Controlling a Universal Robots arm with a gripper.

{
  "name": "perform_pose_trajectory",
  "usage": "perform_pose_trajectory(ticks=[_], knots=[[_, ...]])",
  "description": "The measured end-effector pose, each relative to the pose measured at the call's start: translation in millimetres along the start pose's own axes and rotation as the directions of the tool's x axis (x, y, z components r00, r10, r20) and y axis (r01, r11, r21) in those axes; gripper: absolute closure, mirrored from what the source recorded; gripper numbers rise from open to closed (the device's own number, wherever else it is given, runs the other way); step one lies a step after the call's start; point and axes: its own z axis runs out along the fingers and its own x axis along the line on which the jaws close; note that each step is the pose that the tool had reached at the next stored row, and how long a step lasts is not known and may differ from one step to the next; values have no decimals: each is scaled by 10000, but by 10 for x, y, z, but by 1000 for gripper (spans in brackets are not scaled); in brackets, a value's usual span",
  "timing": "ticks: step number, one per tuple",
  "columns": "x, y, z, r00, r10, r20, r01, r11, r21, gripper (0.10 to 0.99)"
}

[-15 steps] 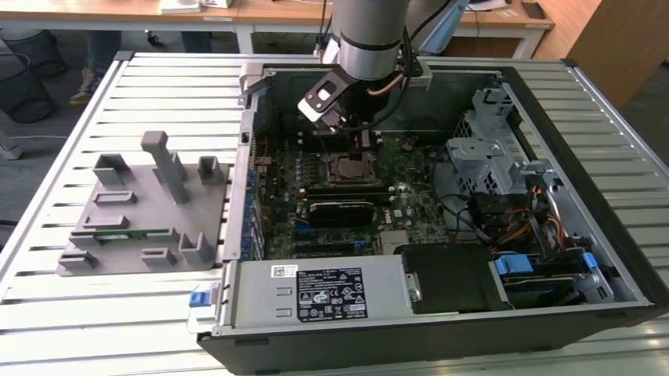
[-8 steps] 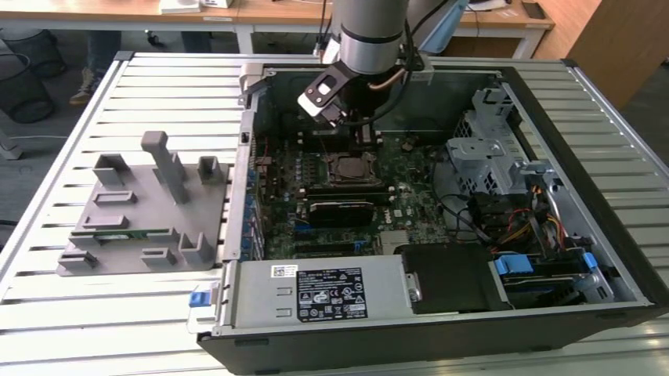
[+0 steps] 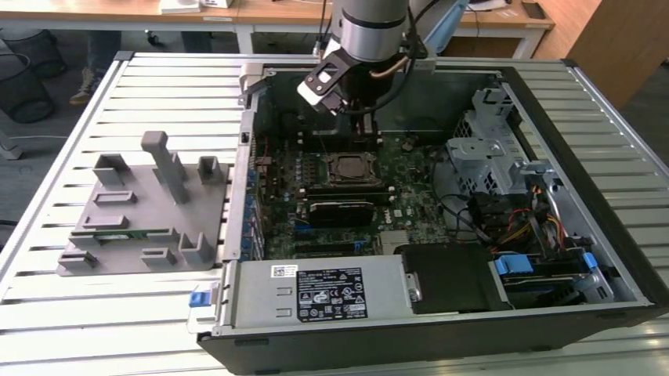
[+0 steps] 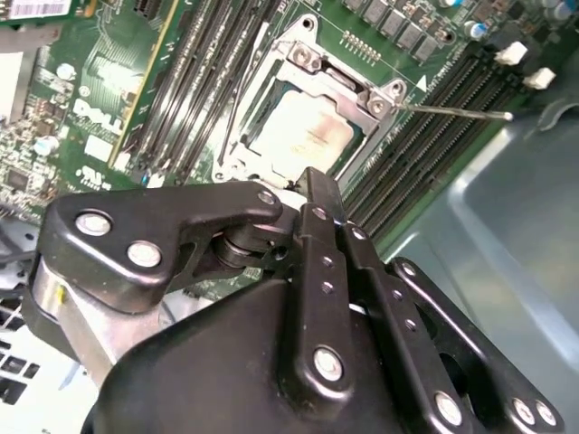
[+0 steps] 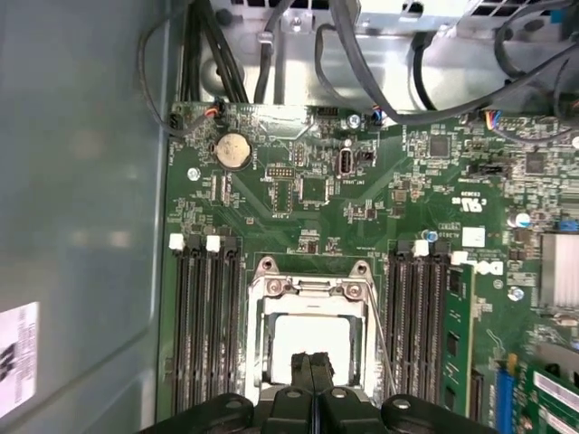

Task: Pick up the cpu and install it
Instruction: 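Install the first cpu locking lever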

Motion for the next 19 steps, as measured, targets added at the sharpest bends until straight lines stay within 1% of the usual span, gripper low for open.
perform_pose_trajectory(ticks=[3,5,8,10,12,14,17,19], knots=[[1,1,-66,10000,-6,2,6,10000,1,976],[1,1,-75,10000,-98,-2,98,10000,1,976],[1,1,-75,9982,-596,-8,596,9982,7,976],[1,1,-75,9954,-960,-12,960,9954,12,976],[1,1,-74,9913,-1317,-16,1317,9913,17,976],[1,1,-70,9860,-1668,-22,1668,9860,20,976],[1,1,-62,9752,-2212,-30,2212,9752,26,976],[1,1,-59,9666,-2562,-35,2562,9666,30,976]])
